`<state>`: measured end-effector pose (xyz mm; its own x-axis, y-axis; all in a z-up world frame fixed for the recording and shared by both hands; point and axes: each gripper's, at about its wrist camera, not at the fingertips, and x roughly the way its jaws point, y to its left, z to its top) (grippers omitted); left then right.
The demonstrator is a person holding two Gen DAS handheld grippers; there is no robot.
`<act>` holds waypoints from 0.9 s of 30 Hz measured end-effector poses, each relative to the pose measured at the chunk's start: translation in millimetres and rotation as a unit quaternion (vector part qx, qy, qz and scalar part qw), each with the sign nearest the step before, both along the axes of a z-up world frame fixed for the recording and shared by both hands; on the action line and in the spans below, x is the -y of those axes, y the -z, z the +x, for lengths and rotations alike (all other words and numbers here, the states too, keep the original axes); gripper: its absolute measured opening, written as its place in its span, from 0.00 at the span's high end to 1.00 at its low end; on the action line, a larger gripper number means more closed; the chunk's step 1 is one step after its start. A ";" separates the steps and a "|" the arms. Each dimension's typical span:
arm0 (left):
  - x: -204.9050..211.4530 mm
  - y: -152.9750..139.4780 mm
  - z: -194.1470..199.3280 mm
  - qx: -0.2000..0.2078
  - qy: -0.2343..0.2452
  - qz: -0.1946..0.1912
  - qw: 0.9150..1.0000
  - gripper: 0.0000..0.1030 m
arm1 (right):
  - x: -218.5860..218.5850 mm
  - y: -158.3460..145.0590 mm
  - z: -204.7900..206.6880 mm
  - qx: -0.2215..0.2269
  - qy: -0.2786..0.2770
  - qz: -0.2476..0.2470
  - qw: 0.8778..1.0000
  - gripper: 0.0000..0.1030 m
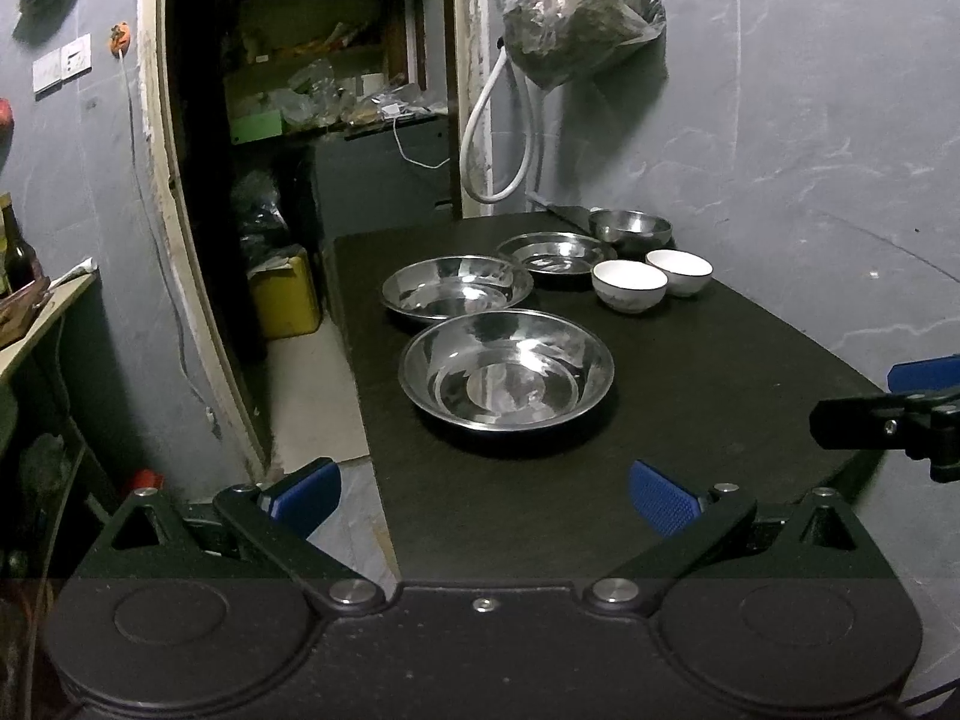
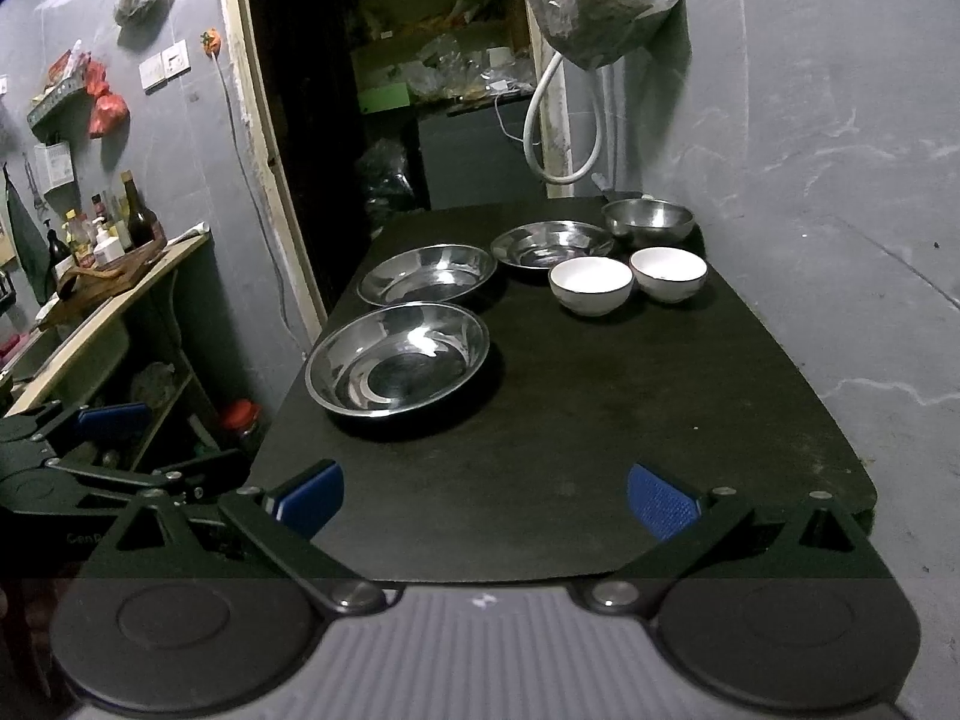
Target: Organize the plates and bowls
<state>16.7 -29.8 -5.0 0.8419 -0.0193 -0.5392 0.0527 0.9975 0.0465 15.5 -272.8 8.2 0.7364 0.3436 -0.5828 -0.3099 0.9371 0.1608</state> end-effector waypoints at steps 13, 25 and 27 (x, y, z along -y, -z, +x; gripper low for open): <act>-7.7 11.9 20.7 -0.030 -0.003 -0.014 0.999 0.01 | -10.5 5.2 18.0 -0.013 -0.008 -0.005 1.000 0.00; -37.4 18.0 53.6 -0.070 -0.086 -0.032 0.993 0.01 | -9.2 15.5 47.1 -0.030 -0.021 -0.014 0.999 0.00; -45.9 18.5 67.4 -0.079 -0.110 -0.048 0.990 0.01 | -5.7 17.5 59.9 -0.030 -0.019 -0.011 0.999 0.00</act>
